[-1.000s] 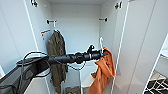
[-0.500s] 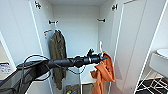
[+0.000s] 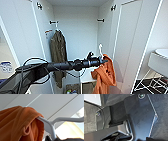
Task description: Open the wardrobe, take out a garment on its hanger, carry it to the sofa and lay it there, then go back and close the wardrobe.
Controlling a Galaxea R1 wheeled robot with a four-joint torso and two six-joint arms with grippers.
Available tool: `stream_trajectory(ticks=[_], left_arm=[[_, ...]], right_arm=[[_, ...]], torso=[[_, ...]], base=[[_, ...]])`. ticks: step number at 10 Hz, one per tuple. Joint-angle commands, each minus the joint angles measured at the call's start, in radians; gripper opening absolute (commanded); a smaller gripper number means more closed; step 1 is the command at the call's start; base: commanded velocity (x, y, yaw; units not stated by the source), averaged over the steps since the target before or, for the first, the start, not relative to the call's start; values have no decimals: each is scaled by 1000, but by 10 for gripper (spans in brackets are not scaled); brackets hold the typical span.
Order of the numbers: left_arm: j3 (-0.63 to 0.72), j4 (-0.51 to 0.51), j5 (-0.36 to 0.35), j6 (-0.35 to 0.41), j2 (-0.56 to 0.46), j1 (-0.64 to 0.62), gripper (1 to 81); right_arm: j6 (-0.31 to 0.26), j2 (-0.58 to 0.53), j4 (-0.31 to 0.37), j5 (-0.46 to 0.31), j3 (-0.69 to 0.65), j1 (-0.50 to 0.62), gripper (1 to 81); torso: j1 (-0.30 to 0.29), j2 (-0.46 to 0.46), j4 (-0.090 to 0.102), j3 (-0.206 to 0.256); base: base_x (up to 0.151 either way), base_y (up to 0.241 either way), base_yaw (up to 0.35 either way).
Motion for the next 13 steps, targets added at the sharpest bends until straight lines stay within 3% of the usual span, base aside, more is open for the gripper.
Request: stream_trajectory(ticks=[1,9,10,13], left_arm=[[53,64,-126,17,-3,-179,10],[185,236,-106,17,-102,22,10],[206,251,-61,17,-113,35,10],[226,257,-70,17,-109,67,10]], right_arm=[[2,4,9,-54,5,47,811],[2,5,9,-41,7,50,811],[2,5,9,-41,8,50,811],[2,5,9,-41,8,50,811]], torso=[[0,0,0,0],[1,0,0,0],[1,0,0,0],[1,0,0,0]], base=[[0,0,0],[0,0,0],[0,0,0],[0,0,0]])
